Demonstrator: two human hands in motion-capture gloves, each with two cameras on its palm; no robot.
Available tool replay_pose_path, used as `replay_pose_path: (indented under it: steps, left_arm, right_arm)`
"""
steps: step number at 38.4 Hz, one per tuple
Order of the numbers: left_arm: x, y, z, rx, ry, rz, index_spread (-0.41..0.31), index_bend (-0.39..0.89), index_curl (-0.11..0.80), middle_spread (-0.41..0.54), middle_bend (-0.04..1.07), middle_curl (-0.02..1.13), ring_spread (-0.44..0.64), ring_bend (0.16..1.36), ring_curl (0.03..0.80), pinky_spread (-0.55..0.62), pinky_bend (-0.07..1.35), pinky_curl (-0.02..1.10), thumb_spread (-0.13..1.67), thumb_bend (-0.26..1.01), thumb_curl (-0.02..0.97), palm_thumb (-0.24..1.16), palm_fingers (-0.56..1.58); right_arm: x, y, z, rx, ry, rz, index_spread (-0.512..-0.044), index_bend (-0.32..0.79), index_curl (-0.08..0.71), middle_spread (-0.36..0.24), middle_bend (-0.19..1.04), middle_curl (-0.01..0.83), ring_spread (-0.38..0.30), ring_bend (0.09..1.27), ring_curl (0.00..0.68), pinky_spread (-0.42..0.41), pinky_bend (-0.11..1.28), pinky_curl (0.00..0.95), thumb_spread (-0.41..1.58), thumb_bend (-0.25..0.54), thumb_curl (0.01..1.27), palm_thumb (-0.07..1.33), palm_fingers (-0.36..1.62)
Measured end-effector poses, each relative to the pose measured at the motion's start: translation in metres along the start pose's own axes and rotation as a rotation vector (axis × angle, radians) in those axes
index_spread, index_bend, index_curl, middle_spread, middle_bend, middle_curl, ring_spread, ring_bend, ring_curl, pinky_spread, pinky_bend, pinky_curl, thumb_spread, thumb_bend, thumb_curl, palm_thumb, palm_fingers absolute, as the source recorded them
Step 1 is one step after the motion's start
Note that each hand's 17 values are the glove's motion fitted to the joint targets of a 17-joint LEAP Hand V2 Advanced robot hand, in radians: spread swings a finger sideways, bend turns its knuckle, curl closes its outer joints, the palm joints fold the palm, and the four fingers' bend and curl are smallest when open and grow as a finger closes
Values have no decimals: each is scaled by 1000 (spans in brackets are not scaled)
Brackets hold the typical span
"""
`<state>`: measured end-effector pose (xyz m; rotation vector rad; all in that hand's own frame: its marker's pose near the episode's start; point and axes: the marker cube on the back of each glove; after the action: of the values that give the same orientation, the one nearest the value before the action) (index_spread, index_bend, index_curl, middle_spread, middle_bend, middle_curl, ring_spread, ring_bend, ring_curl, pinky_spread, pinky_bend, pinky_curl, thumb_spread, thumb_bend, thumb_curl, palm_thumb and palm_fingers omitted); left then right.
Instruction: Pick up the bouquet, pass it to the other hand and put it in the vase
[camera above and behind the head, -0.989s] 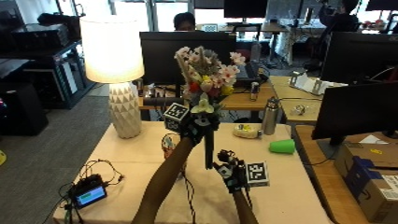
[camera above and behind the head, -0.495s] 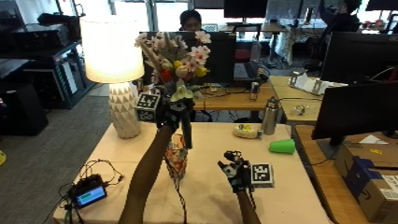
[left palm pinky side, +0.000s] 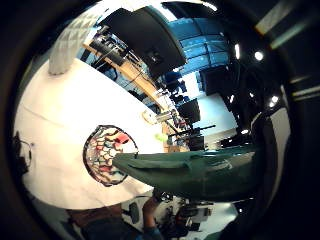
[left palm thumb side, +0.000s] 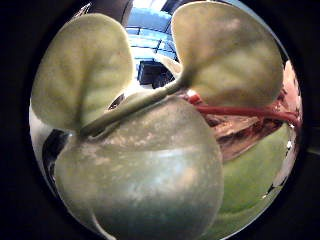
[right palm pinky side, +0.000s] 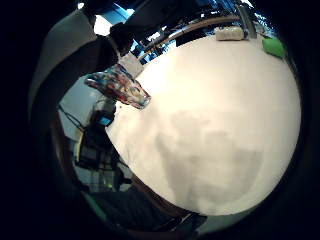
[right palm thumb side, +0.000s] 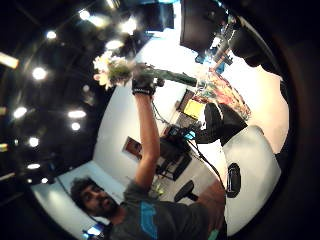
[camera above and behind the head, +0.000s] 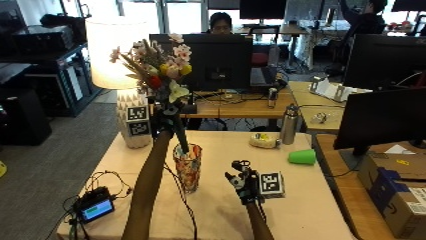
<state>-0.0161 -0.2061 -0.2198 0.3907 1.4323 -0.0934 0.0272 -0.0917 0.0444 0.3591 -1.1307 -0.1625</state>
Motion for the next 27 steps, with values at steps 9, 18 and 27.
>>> replay_pose_path:
  steps: [9,18,27]
  left_arm:
    - [-36,-14,23,-27,-61,-145,-372,259,505,-371,619,532,-371,697,457,-384,404,443,836,-56,417,689,1273]
    - [-95,-7,26,-201,0,-221,-245,43,437,-294,440,519,-315,604,458,-217,358,452,856,-9,389,710,690]
    - [-99,2,1,-298,-65,-99,2,-2,304,-45,202,438,-22,616,430,182,452,452,834,-13,395,809,149]
  right_arm:
    - [-3,0,1,-2,-72,-71,-293,121,301,-194,311,467,-138,356,395,254,355,343,943,-21,534,922,947]
    - [-2,3,-2,7,-11,30,-293,122,299,-195,303,468,-139,342,399,267,322,342,943,-21,527,927,946]
    - [-13,1,6,-5,-64,-79,-292,122,301,-195,293,469,-135,333,403,279,295,343,947,-21,520,933,941]
